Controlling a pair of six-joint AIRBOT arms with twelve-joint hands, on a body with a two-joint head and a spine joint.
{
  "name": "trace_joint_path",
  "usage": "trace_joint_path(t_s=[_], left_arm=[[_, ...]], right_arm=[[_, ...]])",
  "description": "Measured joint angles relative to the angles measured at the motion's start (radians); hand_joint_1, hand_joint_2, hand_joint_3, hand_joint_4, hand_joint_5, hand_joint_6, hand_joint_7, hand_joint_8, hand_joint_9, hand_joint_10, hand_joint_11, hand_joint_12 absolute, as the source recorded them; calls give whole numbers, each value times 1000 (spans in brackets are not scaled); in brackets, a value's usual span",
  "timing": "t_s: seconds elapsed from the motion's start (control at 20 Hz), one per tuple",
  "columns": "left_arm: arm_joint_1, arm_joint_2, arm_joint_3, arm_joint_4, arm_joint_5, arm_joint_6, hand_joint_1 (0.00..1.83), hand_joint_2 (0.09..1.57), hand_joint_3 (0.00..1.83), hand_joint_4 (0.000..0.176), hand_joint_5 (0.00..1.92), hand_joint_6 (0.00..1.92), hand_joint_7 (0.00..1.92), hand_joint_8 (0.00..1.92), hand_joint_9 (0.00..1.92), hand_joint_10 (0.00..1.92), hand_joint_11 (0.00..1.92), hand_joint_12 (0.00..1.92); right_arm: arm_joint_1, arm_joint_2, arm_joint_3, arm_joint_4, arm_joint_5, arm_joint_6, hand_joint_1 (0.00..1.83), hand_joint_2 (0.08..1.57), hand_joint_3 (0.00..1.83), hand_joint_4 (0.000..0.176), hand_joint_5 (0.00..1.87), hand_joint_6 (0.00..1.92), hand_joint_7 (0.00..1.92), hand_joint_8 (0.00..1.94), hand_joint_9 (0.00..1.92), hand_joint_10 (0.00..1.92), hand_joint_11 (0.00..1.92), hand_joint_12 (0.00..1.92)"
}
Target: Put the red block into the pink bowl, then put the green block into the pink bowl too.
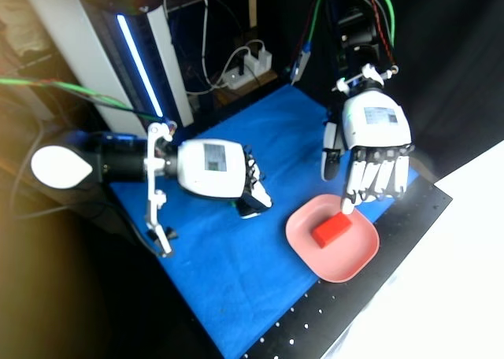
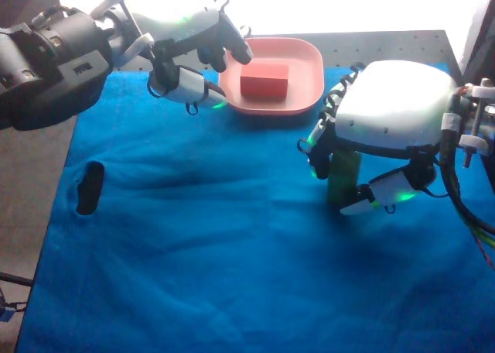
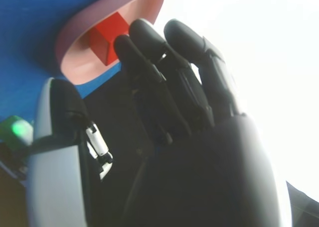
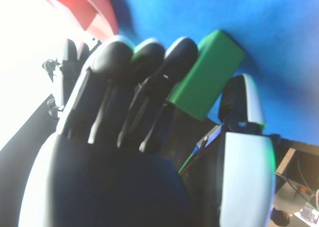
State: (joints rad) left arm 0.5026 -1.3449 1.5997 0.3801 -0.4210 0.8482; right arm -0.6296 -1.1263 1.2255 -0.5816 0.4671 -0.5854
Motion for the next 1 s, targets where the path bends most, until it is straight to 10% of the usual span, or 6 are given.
trace_joint_path(t_s=[0.25,0.65,0.7,0.75,0.95,1.0], left_arm=[[0,0,0,-3,6,0,996,1029,0,0,815,1,1102,8,791,820,470,1532],[2,6,-5,-8,6,0,1021,1050,1,0,861,7,1105,12,794,918,585,1604],[4,8,-6,-9,2,0,1280,1107,0,0,886,11,1037,752,811,888,610,1631],[6,10,-8,-12,-2,0,1257,1116,0,0,868,772,1055,981,870,1017,683,1703],[15,39,-31,-19,-11,-2,1225,1127,1,0,995,807,941,1246,712,1429,539,1871],[18,41,-32,-17,-11,-1,1086,1110,0,55,994,934,895,1105,724,1509,588,1911]], right_arm=[[9,0,0,-3,0,0,1179,1062,1,0,1091,785,946,1783,908,1921,857,1921],[49,0,16,-6,0,2,1184,1089,0,0,1033,835,1070,1060,973,1401,771,1729],[59,0,22,-6,-1,2,1162,1097,2,0,1012,905,1073,993,945,1393,740,1724],[67,0,27,-6,-2,2,1162,1089,0,0,1033,882,1094,1005,908,1463,713,1813],[102,3,49,-10,-2,2,1172,1069,2,0,1075,818,1099,1107,886,1621,705,1920],[119,6,52,-41,-10,3,1151,1076,1,0,1063,842,1074,1160,858,1662,695,1921]])
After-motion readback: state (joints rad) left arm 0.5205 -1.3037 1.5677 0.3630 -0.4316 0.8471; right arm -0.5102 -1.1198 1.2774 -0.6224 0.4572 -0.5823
